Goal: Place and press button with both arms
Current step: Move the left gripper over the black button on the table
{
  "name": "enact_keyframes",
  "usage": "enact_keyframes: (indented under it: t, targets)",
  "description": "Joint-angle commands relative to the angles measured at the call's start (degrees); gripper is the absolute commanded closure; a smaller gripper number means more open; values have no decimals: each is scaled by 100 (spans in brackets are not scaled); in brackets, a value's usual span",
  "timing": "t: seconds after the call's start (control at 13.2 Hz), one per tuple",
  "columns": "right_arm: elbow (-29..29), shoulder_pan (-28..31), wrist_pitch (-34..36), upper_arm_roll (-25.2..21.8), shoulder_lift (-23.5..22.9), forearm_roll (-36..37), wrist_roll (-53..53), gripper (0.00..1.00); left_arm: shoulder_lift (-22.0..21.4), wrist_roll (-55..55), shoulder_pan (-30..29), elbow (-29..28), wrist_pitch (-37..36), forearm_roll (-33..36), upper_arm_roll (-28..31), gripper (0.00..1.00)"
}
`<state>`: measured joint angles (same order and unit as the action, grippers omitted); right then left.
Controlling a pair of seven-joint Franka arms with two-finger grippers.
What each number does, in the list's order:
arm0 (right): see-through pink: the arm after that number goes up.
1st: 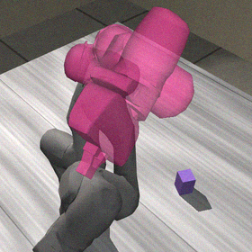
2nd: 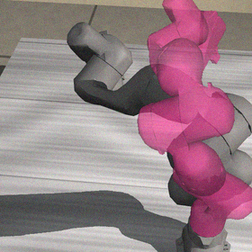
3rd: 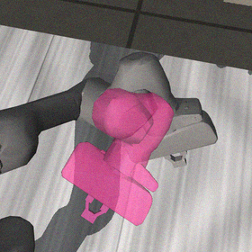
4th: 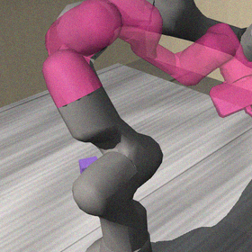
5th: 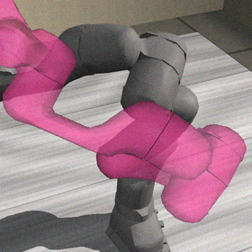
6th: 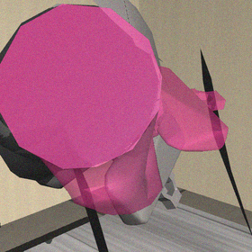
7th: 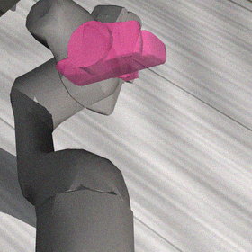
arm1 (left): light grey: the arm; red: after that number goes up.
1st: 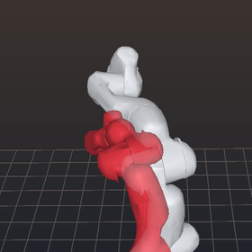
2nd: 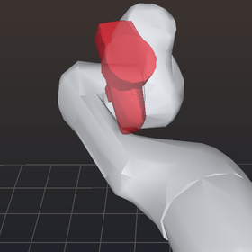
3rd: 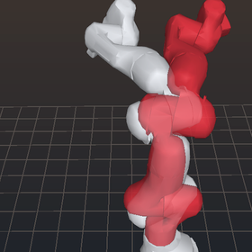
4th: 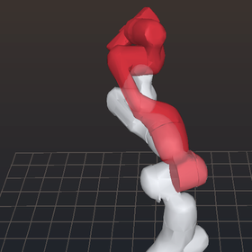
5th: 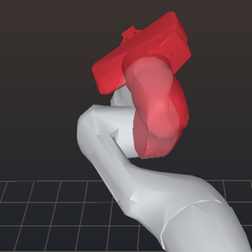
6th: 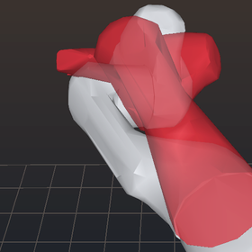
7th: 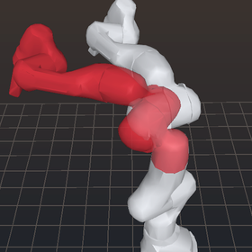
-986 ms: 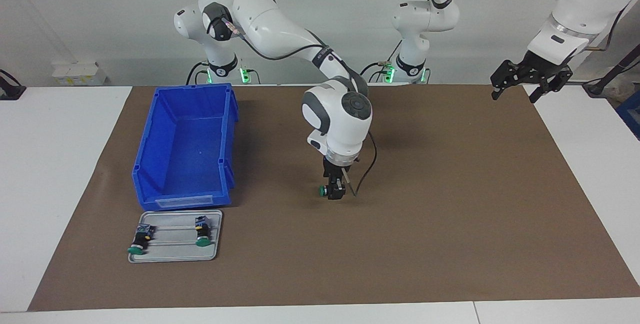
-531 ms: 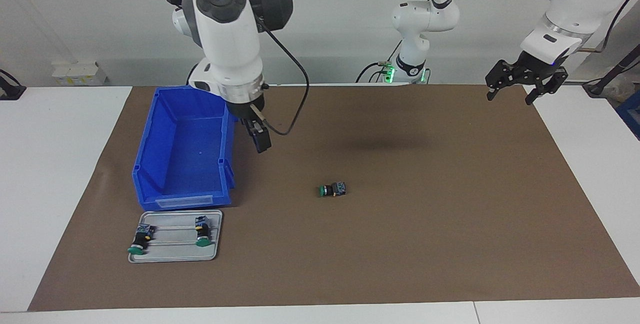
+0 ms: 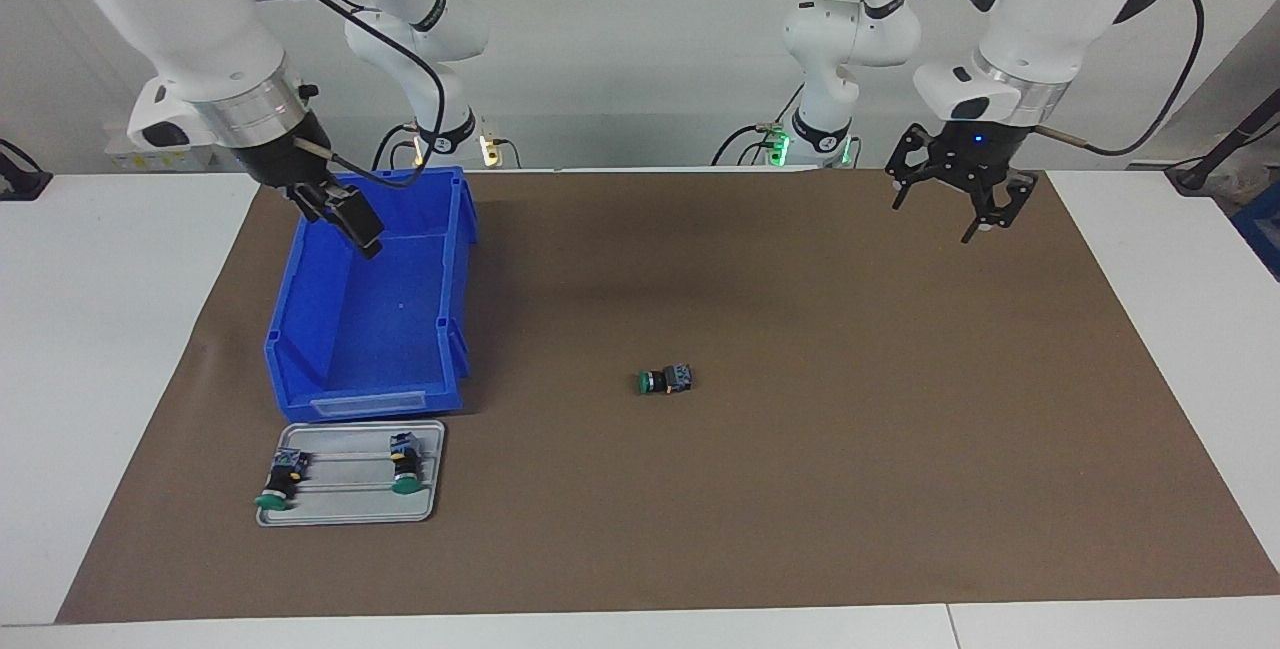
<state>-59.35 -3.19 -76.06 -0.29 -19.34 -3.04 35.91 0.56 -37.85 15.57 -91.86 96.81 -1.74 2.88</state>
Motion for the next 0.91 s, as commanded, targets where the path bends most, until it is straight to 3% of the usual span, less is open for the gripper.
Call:
enact_keyframes:
  t: [0.0,0.08,0.3,0.45,0.61,0.83]
  targets:
    - [-962,187,-390,90,527,-118,-855,4,-188,-1001,306,-412,373,7,55,11]
    - [-1374,222,-705,90,719,-118,-1014,5,-127,-1405,420,-490,400,-98,64,11]
    - [-3366,170,-2399,90,1650,-109,-1787,5,294,-1970,823,-500,733,-222,72,11]
    - [-4274,82,-3044,90,2029,-100,-2095,5,663,-2016,1044,-482,1127,-195,72,11]
    - [-4567,91,-2977,82,2188,-91,-2489,4,945,-2007,1264,-447,1514,-169,72,11]
    - [-4385,143,-2556,73,2154,-13,-2676,3,1226,-2007,1326,-343,1761,-195,72,18]
